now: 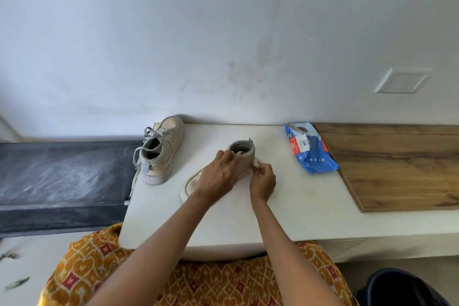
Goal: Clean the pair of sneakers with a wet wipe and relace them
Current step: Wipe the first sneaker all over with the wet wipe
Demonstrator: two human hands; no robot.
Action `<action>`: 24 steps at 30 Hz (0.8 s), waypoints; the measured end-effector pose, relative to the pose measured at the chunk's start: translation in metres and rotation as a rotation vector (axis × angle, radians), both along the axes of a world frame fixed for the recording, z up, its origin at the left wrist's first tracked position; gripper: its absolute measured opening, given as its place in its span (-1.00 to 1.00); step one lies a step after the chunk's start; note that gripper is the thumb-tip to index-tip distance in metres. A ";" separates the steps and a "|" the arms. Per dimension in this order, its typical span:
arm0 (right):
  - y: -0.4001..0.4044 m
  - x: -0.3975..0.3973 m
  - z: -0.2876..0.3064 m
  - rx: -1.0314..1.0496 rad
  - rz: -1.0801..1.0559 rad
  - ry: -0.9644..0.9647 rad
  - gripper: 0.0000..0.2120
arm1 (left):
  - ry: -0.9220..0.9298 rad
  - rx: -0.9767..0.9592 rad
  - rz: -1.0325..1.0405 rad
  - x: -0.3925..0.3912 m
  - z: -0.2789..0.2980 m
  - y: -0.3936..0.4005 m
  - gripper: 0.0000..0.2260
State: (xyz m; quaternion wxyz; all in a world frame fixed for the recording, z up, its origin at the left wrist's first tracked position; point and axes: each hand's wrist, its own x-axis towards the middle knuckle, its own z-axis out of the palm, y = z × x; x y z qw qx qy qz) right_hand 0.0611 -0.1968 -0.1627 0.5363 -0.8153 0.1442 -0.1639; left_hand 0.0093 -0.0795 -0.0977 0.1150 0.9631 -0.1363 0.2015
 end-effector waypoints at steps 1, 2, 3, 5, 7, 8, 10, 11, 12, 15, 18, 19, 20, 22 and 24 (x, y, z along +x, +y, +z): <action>-0.005 -0.003 -0.007 -0.007 0.017 0.016 -0.88 | -0.002 -0.003 -0.002 0.000 -0.002 0.000 -0.62; -0.008 -0.004 -0.008 -0.004 0.022 0.015 -0.88 | -0.002 -0.021 0.005 0.000 -0.003 0.000 -0.62; -0.010 -0.004 -0.004 0.015 0.009 0.011 -0.86 | 0.005 -0.042 0.017 0.001 -0.003 0.000 -0.63; -0.007 0.002 0.011 0.099 -0.041 -0.013 -0.81 | -0.006 -0.046 0.024 0.002 -0.006 0.001 -0.61; -0.001 0.011 0.025 0.122 -0.054 -0.042 -0.77 | -0.038 -0.026 0.025 0.003 -0.007 0.001 -0.60; 0.001 0.014 0.025 0.098 -0.049 -0.025 -0.76 | -0.040 -0.028 0.033 0.004 -0.007 0.000 -0.61; -0.002 0.021 0.016 0.043 -0.014 0.040 -0.75 | -0.047 -0.035 0.045 0.005 -0.006 -0.001 -0.65; -0.006 0.023 0.011 0.008 0.010 0.069 -0.74 | -0.052 -0.034 0.050 0.006 -0.007 -0.002 -0.69; -0.010 0.025 0.008 -0.031 0.024 0.087 -0.73 | -0.058 -0.033 0.055 0.006 -0.007 -0.003 -0.72; -0.011 0.027 0.016 -0.092 0.028 0.045 -0.76 | -0.085 -0.035 0.068 0.009 -0.007 -0.003 -0.73; -0.010 0.017 0.022 -0.127 0.005 0.020 -0.76 | -0.114 -0.004 0.074 0.009 -0.008 -0.004 -0.72; -0.013 0.014 0.021 -0.164 -0.003 0.055 -0.75 | -0.121 0.002 0.076 0.009 -0.008 -0.004 -0.72; -0.015 0.013 0.019 -0.194 -0.005 0.094 -0.75 | -0.126 0.004 0.076 0.009 -0.008 -0.004 -0.73; -0.017 0.015 0.019 -0.202 -0.001 0.105 -0.76 | -0.125 0.002 0.075 0.010 -0.008 -0.004 -0.72; -0.014 0.015 0.021 -0.155 0.004 0.028 -0.78 | -0.131 -0.001 0.076 0.010 -0.008 -0.004 -0.72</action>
